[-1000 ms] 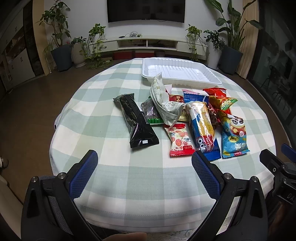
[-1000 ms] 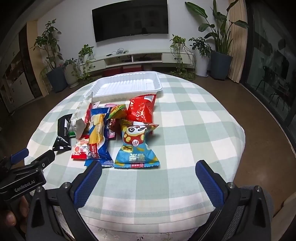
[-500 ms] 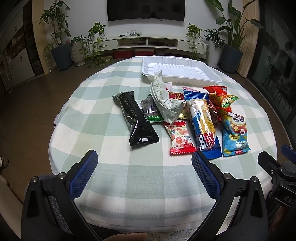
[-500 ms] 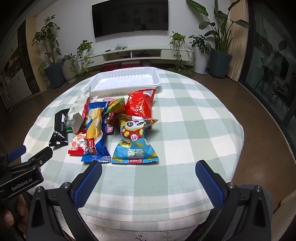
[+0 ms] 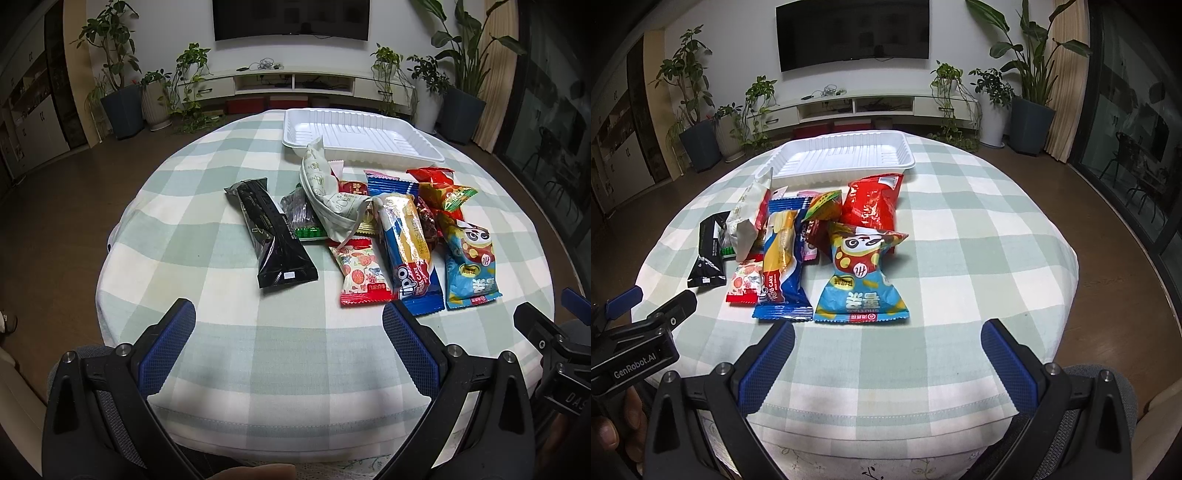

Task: Organize snacks

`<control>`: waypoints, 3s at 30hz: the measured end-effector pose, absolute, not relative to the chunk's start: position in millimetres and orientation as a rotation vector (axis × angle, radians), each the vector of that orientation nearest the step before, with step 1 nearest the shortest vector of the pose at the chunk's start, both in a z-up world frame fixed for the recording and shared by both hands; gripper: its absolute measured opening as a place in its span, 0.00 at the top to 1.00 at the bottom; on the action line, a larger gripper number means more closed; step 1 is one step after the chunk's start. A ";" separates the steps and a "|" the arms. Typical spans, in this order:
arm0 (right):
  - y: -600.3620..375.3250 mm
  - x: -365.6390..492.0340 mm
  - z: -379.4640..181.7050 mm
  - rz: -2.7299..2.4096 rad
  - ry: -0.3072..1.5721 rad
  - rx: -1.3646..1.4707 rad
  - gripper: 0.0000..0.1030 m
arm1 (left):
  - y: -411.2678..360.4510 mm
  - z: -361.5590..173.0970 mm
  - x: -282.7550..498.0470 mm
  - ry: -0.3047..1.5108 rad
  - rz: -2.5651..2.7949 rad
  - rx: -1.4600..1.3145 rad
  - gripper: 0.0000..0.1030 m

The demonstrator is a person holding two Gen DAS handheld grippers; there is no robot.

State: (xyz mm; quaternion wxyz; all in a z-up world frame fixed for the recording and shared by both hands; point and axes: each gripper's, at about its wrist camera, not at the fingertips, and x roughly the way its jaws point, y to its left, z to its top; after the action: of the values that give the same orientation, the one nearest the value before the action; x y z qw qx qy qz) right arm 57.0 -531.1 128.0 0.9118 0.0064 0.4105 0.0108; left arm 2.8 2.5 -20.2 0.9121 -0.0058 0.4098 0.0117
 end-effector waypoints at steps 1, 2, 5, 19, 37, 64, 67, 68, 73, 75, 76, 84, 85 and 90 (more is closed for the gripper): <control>-531.1 57.0 128.0 0.022 0.846 0.013 0.00 | 2.4 -20.6 2.5 0.845 0.024 -0.012 0.00; -531.1 56.7 127.6 0.021 0.847 0.013 0.00 | 2.4 -20.7 2.2 0.846 0.024 -0.012 0.00; -531.0 56.6 127.6 0.022 0.846 0.013 0.00 | 2.3 -20.7 2.0 0.846 0.024 -0.012 0.00; -530.2 56.7 127.1 0.022 0.850 0.010 0.00 | 2.2 -20.6 2.3 0.846 0.025 -0.012 0.00; -529.6 56.9 127.3 0.022 0.851 0.011 0.00 | 11.8 -27.9 1.6 0.861 -0.002 -0.099 0.00; -547.2 69.0 110.8 0.044 0.878 0.088 0.00 | 67.9 -24.4 96.4 1.008 0.023 -0.145 0.02; -552.0 70.5 110.1 0.042 0.877 0.100 0.00 | 65.5 -27.6 118.3 1.035 0.000 -0.154 0.04; -553.9 71.0 109.4 0.040 0.879 0.105 0.00 | 66.0 -27.8 121.1 1.037 -0.003 -0.152 0.05; -555.6 74.0 104.8 0.051 0.892 0.121 0.00 | 66.6 -45.1 148.9 1.089 -0.012 -0.139 0.33; -554.8 74.7 104.1 0.056 0.893 0.116 0.00 | 70.3 -51.6 153.4 1.100 -0.017 -0.162 0.42; -554.9 75.1 104.1 0.057 0.893 0.116 0.00 | 71.1 -53.7 155.3 1.097 -0.014 -0.155 0.45; -555.3 77.1 103.4 0.062 0.896 0.116 0.01 | 67.3 -60.8 170.3 1.102 0.000 -0.072 0.42; -555.2 76.6 104.2 0.063 0.894 0.114 0.01 | 65.3 -61.0 171.5 1.100 0.003 -0.050 0.42; -555.2 77.1 105.7 0.069 0.888 0.119 0.01 | 64.4 -62.7 168.9 1.088 -0.032 0.004 0.61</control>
State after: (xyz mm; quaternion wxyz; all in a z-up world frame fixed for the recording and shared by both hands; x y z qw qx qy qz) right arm 77.1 -555.2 105.7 0.9008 0.0576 0.4292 0.0332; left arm 168.9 64.4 -62.7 0.8554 0.0020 0.5177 -0.0153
